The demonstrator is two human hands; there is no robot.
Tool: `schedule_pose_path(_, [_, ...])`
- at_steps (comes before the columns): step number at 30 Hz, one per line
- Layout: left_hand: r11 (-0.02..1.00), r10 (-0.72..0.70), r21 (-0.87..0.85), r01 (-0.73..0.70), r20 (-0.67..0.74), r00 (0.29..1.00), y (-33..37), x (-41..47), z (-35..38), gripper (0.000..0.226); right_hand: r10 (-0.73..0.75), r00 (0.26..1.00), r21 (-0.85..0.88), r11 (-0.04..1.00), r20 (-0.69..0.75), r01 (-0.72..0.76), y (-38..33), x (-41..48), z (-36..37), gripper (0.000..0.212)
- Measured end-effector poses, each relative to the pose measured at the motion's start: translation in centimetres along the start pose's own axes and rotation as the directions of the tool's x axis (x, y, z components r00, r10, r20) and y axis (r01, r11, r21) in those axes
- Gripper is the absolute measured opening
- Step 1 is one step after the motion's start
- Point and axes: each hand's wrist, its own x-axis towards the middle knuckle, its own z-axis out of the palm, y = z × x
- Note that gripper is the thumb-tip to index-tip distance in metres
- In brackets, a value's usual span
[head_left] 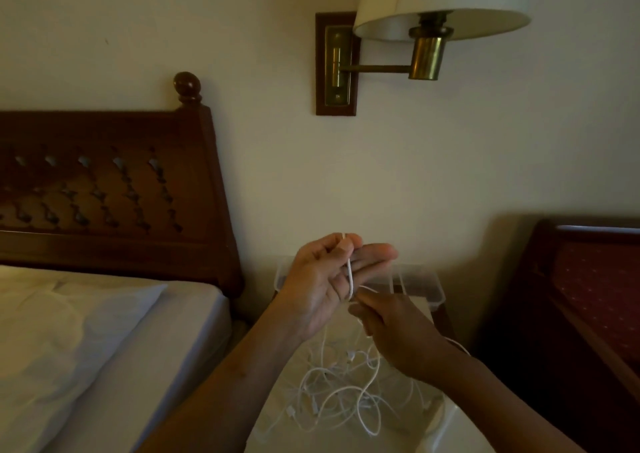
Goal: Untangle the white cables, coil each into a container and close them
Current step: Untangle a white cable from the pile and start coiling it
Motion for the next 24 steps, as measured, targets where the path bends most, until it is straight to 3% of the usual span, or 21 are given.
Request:
schedule_pose_path(3, [0.912, 0.087, 0.405, -0.068, -0.028, 0.996, 0.1, 0.6, 0.2, 0.021, -0.004, 1.000, -0.057, 0.998, -0.006, 0.004, -0.8, -0.6, -0.6, 0.021])
schedule_pose_path(6, [0.664, 0.069, 0.746, -0.056, 0.014, 0.998, -0.2, 0.9, 0.1, 0.025, -0.018, 1.000, -0.141, 0.990, 0.015, 0.020, -1.7, -0.7, -1.8, 0.023])
schedule_pose_path(8, [0.534, 0.059, 0.844, -0.042, 0.012, 0.998, -0.3, 1.0, -0.1, 0.030, -0.023, 1.000, -0.184, 0.983, -0.008, 0.021, -2.0, -0.4, -2.8, 0.026])
schedule_pose_path(12, [0.494, 0.060, 0.870, -0.013, -0.020, 0.998, 0.0, 1.2, -0.5, 0.023, -0.046, 0.994, -0.244, 0.969, -0.097, 0.021, -1.8, 0.7, -5.1, 0.016])
schedule_pose_path(16, [0.523, -0.005, 0.852, 0.000, 0.004, 1.000, 0.4, 1.1, -0.6, 0.030, -0.173, 0.962, -0.288, 0.952, -0.211, 0.108, -1.5, 1.9, -7.6, 0.021])
schedule_pose_path(19, [0.673, 0.007, 0.739, 0.009, -0.018, 1.000, 0.1, 1.0, -0.4, 0.036, -0.309, 0.918, -0.313, 0.922, -0.249, 0.226, -0.9, 3.1, -8.5, 0.017])
schedule_pose_path(24, [0.829, -0.029, 0.558, 0.040, -0.028, 0.999, 0.2, 1.0, -0.2, 0.042, -0.259, 0.881, -0.074, 0.965, -0.395, 0.251, -0.5, 4.7, -8.2, 0.012])
